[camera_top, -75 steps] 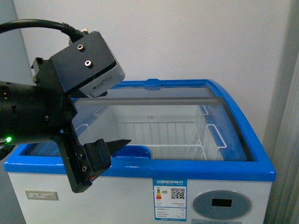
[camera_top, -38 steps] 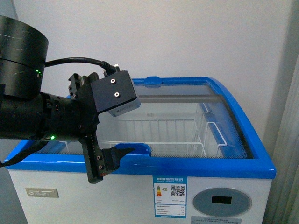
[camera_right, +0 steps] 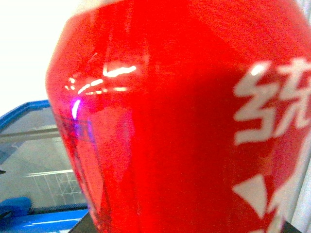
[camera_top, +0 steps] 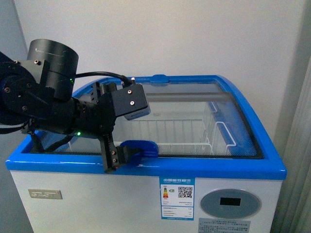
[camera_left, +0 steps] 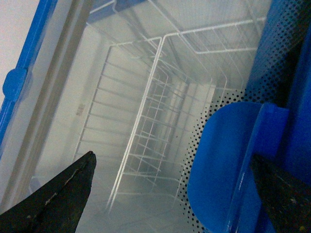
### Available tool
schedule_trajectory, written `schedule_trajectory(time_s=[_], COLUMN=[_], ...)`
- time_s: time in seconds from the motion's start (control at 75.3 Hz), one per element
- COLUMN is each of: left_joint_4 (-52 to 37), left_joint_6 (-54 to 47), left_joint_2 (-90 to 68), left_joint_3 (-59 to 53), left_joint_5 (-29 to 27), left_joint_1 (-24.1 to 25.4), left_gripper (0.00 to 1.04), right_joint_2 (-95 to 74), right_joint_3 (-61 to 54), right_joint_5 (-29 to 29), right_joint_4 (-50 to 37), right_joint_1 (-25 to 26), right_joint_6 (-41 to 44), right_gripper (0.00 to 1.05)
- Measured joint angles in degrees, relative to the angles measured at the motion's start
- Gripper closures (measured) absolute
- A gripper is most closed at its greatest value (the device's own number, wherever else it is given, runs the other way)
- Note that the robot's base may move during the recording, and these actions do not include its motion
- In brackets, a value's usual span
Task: Put drink in fridge
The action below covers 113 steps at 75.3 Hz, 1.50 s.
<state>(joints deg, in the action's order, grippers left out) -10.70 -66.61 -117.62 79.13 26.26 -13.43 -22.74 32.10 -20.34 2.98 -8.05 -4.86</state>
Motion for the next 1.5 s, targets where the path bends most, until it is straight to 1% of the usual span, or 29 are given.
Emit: schedule_trajectory(time_s=[0.146,0.359,0.505,0.611,0.624,0.69,0.717,0.757,0.837,0.85,0.916,0.929,0.983,1.009,1.102,1.182,1.208,1.222,1.261,1.275,1.288,1.315,1.328,1.341,1.381,1.407,1.421,1.447,1.5], left_joint_4=[1.77,4.74,6.75,5.42,4.83,2.84,1.62,0.46,-2.4,-2.95,-3.13,-3.06,-3.21,-3.08,-2.99,-5.31,-5.86,-5.88,-6.05,-7.96,-9.57,-13.25,-16.74,-18.36,-22.47,-24.44,-20.57,-20.26,-20.06], left_joint_6=[0.35,1.4,1.73,2.43,3.08,5.77,8.2,10.1,16.96,19.17,24.57,27.82,32.46,37.13,47.01,56.59,58.18,58.51,61.77,62.1,62.4,63.1,63.58,63.76,64.43,64.76,65.88,66.03,66.1], left_joint_2=[-5.03,-15.98,-25.18,-32.37,-33.88,-36.3,-36.46,-36.15,-32.35,-30.58,-25.2,-22.71,-17.33,-13.0,-0.92,10.97,13.86,15.28,21.0,23.74,25.09,27.8,30.62,32.13,36.81,41.9,62.53,66.82,71.58], left_joint_3=[9.2,28.92,45.18,56.57,58.93,62.45,62.36,61.33,54.8,52.19,44.89,41.79,35.19,30.12,16.04,1.77,-1.75,-3.45,-10.38,-14.16,-16.15,-20.22,-24.26,-26.27,-32.24,-37.92,-56.59,-60.33,-64.39], left_joint_5=[-0.98,-6.36,-13.49,-19.8,-21.42,-23.76,-26.05,-27.61,-29.86,-30.34,-30.58,-30.47,-29.7,-28.79,-25.57,-21.94,-21.42,-21.27,-19.47,-20.94,-22.47,-25.64,-28.2,-29.18,-31.04,-31.19,-27.82,-27.78,-26.93], left_joint_1=[0.11,0.09,0.11,0.11,0.11,0.09,-0.2,-0.42,-0.63,-0.57,0.04,0.28,0.9,1.36,2.43,2.97,3.02,3.02,3.37,3.28,3.23,3.21,3.23,3.3,3.87,5.07,12.09,13.03,13.22], left_gripper=[0.08,0.08,0.08,0.08,0.08,0.08,0.08,0.08,0.08,0.08,0.08,0.08,0.08,0.08,0.08,0.08,0.08,0.08,0.08,0.1,0.12,0.16,0.19,0.21,0.26,0.31,0.51,0.56,0.65], right_joint_2=[0.0,0.0,0.0,0.0,0.0,0.0,0.0,-0.02,-0.02,-0.02,0.0,0.0,0.0,0.0,0.0,0.0,-0.02,-0.2,-2.21,-3.02,-4.61,-5.9,-6.51,-7.74,-9.49,-11.63,-20.44,-23.17,-26.8], right_joint_3=[0.0,0.0,0.0,0.0,0.0,0.0,0.0,0.0,0.0,0.0,0.0,0.0,0.0,0.0,0.0,0.0,0.0,0.11,3.74,5.05,7.5,10.01,11.02,12.76,14.69,15.61,19.43,21.42,24.11], right_joint_5=[0.04,0.0,0.07,0.02,0.02,0.02,0.04,0.04,0.02,0.04,-0.09,-0.09,-0.2,-0.09,0.17,0.13,0.15,0.68,6.6,8.46,12.04,14.47,16.98,19.89,23.56,25.57,24.04,23.91,24.3], right_joint_4=[0.0,0.0,0.0,0.0,0.0,0.0,0.0,0.0,0.0,0.0,0.0,0.0,0.0,0.0,0.0,0.0,0.02,0.42,8.83,11.67,17.33,22.36,24.7,28.89,34.01,36.68,33.7,32.15,29.73], right_joint_1=[0.0,0.0,0.0,0.0,0.0,0.0,0.0,0.0,0.0,0.0,0.0,0.0,0.0,0.0,0.0,0.0,0.0,0.13,2.43,3.28,4.94,6.73,7.63,9.51,11.82,13.4,12.44,11.19,9.05], right_joint_6=[-0.02,-0.02,-0.02,-0.02,-0.02,-0.02,-0.02,-0.02,-0.02,-0.02,-0.02,-0.02,-0.02,-0.02,-0.02,-0.02,0.0,0.0,0.63,0.94,1.75,2.84,3.69,4.98,6.91,8.9,16.02,18.05,21.81], right_gripper=[0.69,0.69,0.69,0.69,0.69,0.69,0.69,0.69,0.69,0.69,0.69,0.69,0.69,0.69,0.69,0.69,0.69,0.69,0.69,0.69,0.69,0.69,0.69,0.69,0.69,0.69,0.69,0.69,0.69])
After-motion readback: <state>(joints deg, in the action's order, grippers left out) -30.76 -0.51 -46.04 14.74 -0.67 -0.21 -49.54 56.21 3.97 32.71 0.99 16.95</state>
